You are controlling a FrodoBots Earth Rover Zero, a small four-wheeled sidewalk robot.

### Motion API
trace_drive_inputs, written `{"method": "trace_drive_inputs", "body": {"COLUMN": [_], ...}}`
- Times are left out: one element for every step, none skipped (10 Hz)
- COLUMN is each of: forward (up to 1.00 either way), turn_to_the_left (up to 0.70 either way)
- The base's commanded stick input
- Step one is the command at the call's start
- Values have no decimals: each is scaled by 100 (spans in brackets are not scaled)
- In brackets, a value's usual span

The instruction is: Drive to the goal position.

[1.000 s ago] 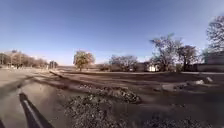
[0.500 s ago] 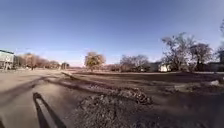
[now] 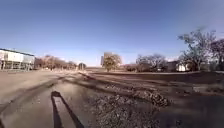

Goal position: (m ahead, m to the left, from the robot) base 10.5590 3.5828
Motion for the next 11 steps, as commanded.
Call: {"method": "trace_drive_inputs", "body": {"forward": [0,0,0,0,0,0,0,0,0,0,0], "turn_to_the_left": [70,70,70,70,70,70,70,70,70,70,70]}}
